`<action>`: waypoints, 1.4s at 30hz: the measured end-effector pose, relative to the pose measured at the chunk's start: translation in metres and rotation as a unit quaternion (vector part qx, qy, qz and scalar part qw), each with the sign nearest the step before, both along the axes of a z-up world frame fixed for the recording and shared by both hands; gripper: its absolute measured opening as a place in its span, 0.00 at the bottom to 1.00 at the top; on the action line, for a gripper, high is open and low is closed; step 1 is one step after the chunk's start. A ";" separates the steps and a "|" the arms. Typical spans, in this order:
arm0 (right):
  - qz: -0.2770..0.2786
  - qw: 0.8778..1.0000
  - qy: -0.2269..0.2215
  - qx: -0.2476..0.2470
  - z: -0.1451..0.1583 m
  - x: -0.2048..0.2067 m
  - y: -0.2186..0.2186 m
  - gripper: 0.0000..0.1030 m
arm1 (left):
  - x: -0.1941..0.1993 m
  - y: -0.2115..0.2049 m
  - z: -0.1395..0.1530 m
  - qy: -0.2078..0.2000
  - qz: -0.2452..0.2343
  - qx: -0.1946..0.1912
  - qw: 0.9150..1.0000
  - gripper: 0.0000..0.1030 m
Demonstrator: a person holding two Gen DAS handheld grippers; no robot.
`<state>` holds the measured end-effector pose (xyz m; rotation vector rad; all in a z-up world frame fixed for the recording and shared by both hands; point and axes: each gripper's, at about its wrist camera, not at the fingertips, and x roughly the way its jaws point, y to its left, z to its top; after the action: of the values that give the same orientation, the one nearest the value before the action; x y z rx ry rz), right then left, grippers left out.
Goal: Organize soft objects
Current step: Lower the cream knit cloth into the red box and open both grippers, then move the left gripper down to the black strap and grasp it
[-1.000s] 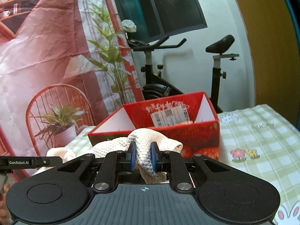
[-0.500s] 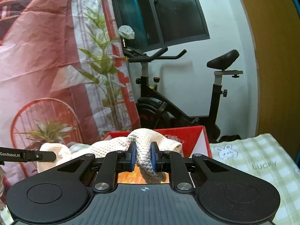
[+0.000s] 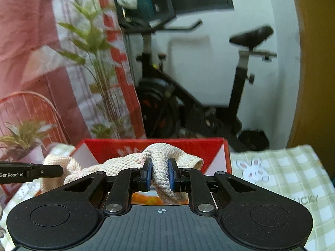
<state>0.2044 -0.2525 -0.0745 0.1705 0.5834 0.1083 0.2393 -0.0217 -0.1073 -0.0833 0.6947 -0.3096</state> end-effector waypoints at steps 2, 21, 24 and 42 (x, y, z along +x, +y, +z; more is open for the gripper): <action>0.000 1.000 0.016 0.010 -0.006 0.007 0.000 0.15 | 0.005 0.000 -0.006 0.004 -0.001 0.001 1.000 0.10; 0.038 0.999 0.015 -0.009 0.006 -0.063 0.014 0.28 | -0.057 0.007 0.020 -0.034 -0.053 0.023 0.998 0.50; 0.043 0.999 0.003 -0.008 0.014 -0.087 0.016 0.28 | -0.077 0.015 0.023 -0.033 -0.054 0.011 0.998 0.50; 0.043 0.998 0.042 0.007 -0.039 -0.156 0.048 0.28 | -0.121 0.052 -0.033 0.048 -0.031 -0.013 0.998 0.50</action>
<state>0.0485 -0.2042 -0.1131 0.1631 0.6740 0.1901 0.1188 0.0307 -0.1407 -0.1032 0.7903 -0.3754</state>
